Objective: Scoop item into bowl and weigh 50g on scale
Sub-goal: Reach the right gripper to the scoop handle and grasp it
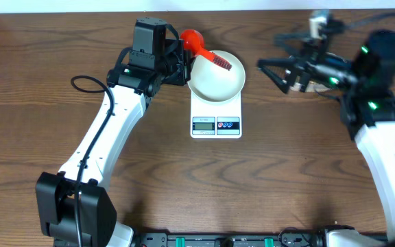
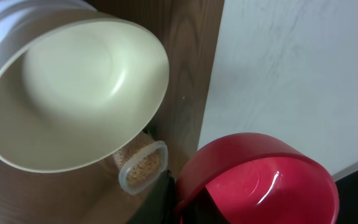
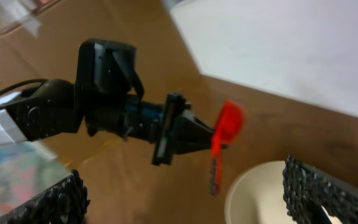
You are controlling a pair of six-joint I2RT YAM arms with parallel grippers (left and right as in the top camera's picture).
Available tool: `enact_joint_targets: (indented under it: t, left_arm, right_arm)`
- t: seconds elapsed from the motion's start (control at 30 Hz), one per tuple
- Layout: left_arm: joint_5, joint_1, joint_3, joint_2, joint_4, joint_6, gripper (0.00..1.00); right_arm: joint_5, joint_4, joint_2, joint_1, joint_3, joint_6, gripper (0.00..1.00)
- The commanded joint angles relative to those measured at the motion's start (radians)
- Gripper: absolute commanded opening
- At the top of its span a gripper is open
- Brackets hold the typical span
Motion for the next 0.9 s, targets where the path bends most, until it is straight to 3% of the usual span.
enact_joint_targets:
  t: [0.0,0.13,0.43,0.6,0.7,0.87]
  left_arm:
    - [0.008,-0.002,0.0,-0.024,0.003,-0.077,0.07]
    - [0.008,-0.002,-0.001,-0.024,-0.01,-0.107,0.07]
    - [-0.003,-0.002,-0.001,-0.024,-0.212,-0.106,0.07]
    - [-0.003,-0.005,-0.001,-0.024,-0.275,-0.106,0.07]
    - [-0.022,-0.004,-0.001,-0.024,-0.32,-0.105,0.07]
    - [-0.07,-0.004,-0.001,-0.024,-0.351,-0.106,0.07]
  right_arm:
    - [-0.081,0.002,0.088,0.058,0.06,0.037,0.99]
    - [-0.036,0.04,0.172,0.096,0.059,0.036,0.99]
    - [-0.024,0.028,0.294,0.158,0.059,0.111,0.99]
    - [0.04,0.029,0.358,0.21,0.059,0.218,0.79]
    - [0.077,0.028,0.365,0.232,0.059,0.235,0.57]
    - [0.169,-0.007,0.365,0.262,0.059,0.292,0.45]
